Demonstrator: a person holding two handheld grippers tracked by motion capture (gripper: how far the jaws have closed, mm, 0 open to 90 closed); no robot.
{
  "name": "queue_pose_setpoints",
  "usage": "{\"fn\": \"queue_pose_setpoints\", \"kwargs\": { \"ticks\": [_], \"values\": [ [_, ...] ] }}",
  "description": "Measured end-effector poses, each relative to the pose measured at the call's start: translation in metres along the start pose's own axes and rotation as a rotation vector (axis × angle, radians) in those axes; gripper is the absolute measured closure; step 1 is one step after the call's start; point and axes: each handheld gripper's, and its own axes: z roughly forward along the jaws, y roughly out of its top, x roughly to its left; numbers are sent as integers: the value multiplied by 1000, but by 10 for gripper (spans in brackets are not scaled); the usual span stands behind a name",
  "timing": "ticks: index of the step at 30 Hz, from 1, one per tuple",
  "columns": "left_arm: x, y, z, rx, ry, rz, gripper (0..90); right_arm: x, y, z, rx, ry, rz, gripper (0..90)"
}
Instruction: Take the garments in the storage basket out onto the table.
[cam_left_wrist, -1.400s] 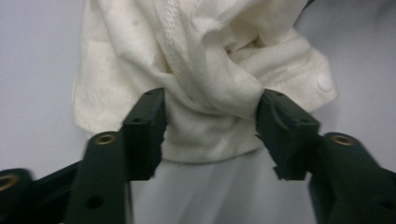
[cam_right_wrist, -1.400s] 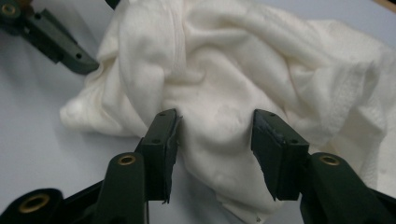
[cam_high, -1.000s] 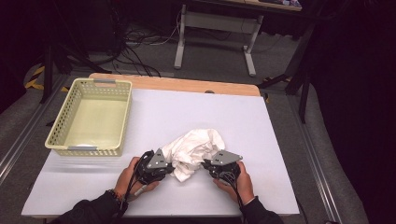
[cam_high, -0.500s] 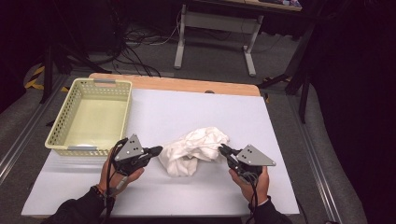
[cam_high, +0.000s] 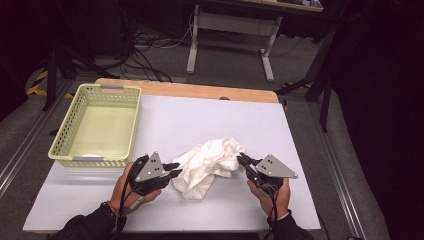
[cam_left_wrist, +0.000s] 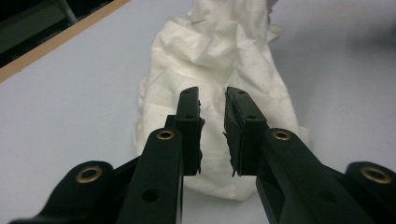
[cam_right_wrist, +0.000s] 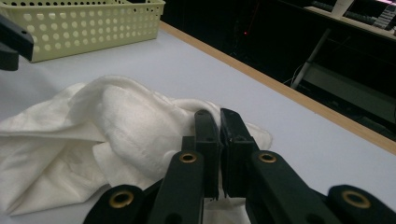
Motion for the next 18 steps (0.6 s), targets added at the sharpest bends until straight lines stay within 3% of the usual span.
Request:
{"fn": "queue_pose_setpoints", "kwargs": {
  "ticks": [6,11,16,18],
  "values": [
    [-15,1,11,19,-45,17,535,-1,-1,1,8,-6,0,870],
    [-28,-1,26,78,-81,31,397,-1,-1,1,12,-6,1,870],
    [-35,-6,42,162,-45,61,372,-1,-1,0,11,-9,0,869],
    [-34,-7,44,185,-29,57,405,-1,-1,0,11,-9,0,869]
  ]
}}
